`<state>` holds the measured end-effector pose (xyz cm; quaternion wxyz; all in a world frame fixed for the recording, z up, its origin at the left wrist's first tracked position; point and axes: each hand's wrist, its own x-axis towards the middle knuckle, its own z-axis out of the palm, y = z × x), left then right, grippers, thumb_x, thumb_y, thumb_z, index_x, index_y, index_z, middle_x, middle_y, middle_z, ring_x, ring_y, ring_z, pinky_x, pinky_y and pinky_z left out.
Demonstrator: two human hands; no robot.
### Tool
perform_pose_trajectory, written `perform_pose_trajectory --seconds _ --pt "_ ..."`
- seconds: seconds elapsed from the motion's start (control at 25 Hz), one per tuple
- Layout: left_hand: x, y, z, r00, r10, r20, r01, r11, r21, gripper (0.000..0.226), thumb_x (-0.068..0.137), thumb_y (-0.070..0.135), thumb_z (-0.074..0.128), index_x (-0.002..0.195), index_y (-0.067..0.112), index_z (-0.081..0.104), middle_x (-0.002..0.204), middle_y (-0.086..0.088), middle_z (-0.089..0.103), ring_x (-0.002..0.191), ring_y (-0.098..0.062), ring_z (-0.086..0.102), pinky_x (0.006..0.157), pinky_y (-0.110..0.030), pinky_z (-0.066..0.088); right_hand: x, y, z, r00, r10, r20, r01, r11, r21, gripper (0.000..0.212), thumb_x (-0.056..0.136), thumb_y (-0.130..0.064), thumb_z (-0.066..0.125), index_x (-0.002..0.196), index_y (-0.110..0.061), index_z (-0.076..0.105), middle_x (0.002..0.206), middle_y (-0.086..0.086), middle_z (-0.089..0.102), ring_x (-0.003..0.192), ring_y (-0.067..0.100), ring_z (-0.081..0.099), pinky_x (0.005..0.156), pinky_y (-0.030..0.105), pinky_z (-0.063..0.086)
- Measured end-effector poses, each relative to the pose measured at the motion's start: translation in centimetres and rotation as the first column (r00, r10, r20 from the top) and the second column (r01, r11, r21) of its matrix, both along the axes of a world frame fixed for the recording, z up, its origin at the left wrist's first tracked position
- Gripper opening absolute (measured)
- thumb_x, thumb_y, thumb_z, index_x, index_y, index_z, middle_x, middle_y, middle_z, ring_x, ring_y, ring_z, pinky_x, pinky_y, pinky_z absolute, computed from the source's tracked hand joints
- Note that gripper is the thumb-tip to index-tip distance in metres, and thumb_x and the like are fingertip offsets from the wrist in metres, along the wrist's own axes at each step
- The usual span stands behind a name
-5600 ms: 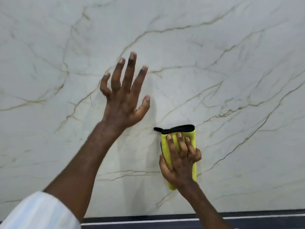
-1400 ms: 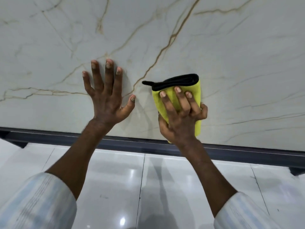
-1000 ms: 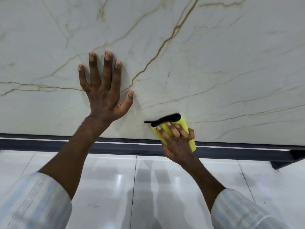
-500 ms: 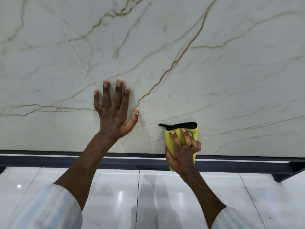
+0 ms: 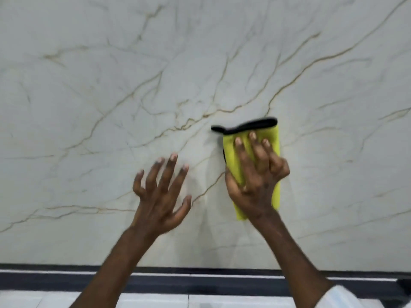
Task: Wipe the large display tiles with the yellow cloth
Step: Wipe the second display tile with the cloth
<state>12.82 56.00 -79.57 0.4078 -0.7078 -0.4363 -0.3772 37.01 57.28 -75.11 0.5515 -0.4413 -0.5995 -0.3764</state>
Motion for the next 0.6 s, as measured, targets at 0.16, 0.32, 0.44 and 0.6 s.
perform_pose_trajectory --seconds 0.16,0.32,0.44,0.6 --pt "2.1 2.4 14.6 0.997 -0.021 0.077 0.008 0.987 0.163 0.068 0.104 0.046 0.045 0.164 0.015 0.035 0.172 -0.014 0.014 0.159 -0.034 0.019 0.118 -0.057 0.019 -0.3 -0.8 -3.7 1.000 -0.022 0.015 0.024 0.995 -0.095 0.075 0.078 -0.037 0.072 0.150 -0.030 0.049 0.163 -0.005 0.035 0.142 0.025 0.037 0.099 0.058 0.036" --pt "2.7 4.2 16.7 0.999 0.041 0.016 -0.043 0.982 0.183 0.068 0.107 0.046 0.039 0.165 0.012 0.029 0.173 -0.013 0.023 0.160 -0.040 0.020 0.119 -0.065 0.022 -0.6 0.2 11.6 0.984 0.080 0.161 -0.086 0.996 0.030 0.072 0.082 -0.042 0.063 0.152 -0.030 0.050 0.162 0.000 0.041 0.143 0.028 0.037 0.098 0.066 0.039" --pt "2.5 4.6 16.0 0.999 0.032 0.011 -0.034 0.980 0.195 0.067 0.106 0.043 0.041 0.164 0.010 0.033 0.172 -0.011 0.027 0.159 -0.041 0.022 0.119 -0.066 0.022 0.2 1.3 27.6 0.997 0.024 0.079 -0.032 0.994 0.107 0.074 0.081 -0.046 0.062 0.153 -0.034 0.050 0.161 -0.003 0.042 0.138 0.021 0.033 0.099 0.053 0.034" --pt "3.3 3.3 18.0 0.992 -0.112 0.060 0.097 0.974 0.205 0.069 0.099 0.041 0.050 0.160 0.012 0.039 0.172 -0.014 0.027 0.159 -0.037 0.023 0.116 -0.061 0.024 2.1 0.8 25.4 0.998 -0.044 0.051 0.038 0.991 0.125 0.072 0.086 -0.044 0.063 0.155 -0.030 0.048 0.164 -0.003 0.039 0.145 0.023 0.036 0.102 0.055 0.035"
